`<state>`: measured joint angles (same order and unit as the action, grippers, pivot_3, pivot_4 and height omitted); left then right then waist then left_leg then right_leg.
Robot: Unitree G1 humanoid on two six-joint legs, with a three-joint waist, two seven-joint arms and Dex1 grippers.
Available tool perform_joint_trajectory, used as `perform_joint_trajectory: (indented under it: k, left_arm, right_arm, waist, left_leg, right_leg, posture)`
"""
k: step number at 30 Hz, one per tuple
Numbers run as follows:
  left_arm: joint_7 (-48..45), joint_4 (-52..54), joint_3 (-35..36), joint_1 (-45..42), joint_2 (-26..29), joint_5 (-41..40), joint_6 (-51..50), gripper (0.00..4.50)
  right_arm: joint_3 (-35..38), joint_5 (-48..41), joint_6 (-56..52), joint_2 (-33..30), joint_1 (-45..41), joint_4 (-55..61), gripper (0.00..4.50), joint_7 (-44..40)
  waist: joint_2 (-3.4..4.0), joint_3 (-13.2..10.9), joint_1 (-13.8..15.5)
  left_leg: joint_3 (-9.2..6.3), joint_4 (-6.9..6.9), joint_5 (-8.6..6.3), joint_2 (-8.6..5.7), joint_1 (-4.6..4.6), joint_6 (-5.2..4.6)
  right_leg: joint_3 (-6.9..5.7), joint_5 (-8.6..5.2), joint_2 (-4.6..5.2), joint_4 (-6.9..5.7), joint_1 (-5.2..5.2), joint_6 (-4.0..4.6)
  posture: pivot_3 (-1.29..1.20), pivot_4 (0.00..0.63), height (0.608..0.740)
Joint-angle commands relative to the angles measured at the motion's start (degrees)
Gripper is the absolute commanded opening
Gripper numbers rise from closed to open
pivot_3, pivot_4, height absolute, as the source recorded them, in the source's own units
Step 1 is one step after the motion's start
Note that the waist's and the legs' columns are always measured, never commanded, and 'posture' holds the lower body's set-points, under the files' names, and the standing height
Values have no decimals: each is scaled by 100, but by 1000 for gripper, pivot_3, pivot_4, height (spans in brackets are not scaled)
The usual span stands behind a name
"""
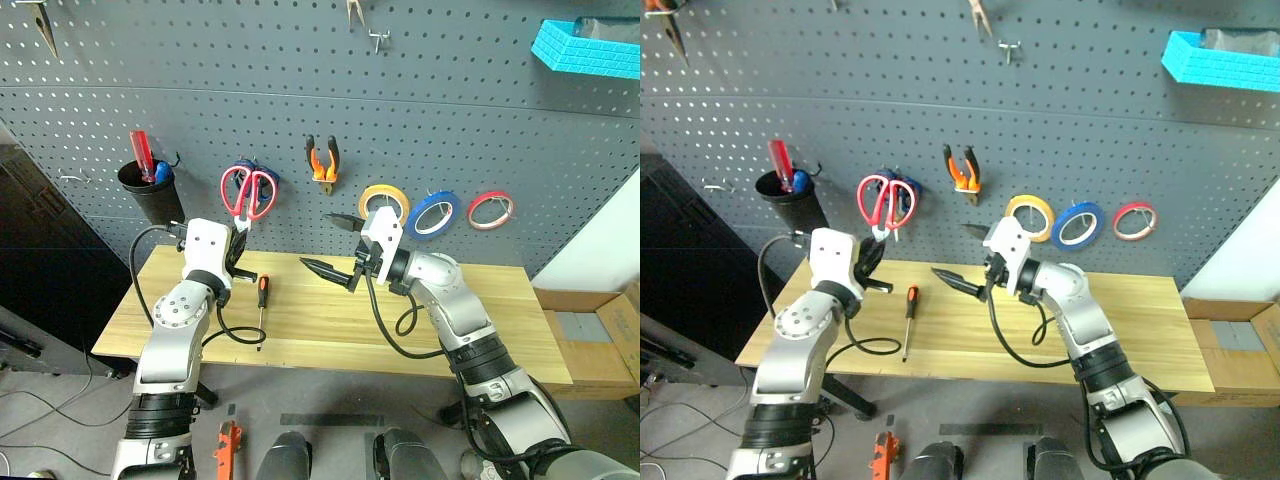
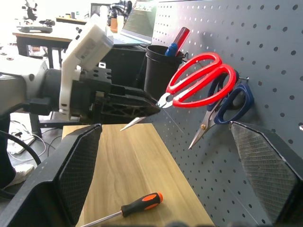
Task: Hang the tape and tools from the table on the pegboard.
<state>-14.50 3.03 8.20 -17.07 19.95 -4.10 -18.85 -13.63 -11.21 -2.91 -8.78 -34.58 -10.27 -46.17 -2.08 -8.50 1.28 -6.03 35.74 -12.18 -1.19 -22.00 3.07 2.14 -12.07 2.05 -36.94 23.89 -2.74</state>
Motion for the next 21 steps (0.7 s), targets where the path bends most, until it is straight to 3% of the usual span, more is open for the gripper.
perform_joint_trajectory:
  k: [1, 13, 21]
  left_arm:
    - [33, 83, 121, -173, 2, -128, -97, 577]
    - [90, 40, 76, -94, -4, -155, -194, 4486]
    - [604, -288, 569, 789, -429, -346, -512, 4486]
  right_arm:
    - [42, -1, 60, -16, -25, 258, 4500, 5]
    - [41, 37, 39, -52, 58, 322, 4500, -50]
    - [-489, 464, 20, -8, 242, 361, 4500, -15]
  waist:
    - [0, 6, -1]
    - [-1, 28, -7]
    - [11, 10, -130]
  left_leg:
    - [0, 0, 0, 0, 4, 0]
    - [-1, 4, 0, 0, 24, 0]
    - [-5, 4, -1, 3, 27, -1]
  right_leg:
    - [0, 0, 0, 0, -5, 0]
    - [0, 0, 0, 1, -25, -1]
    - [-2, -4, -2, 0, -27, 3]
  posture:
    - [107, 47, 740]
    - [94, 59, 740]
    - [66, 130, 740]
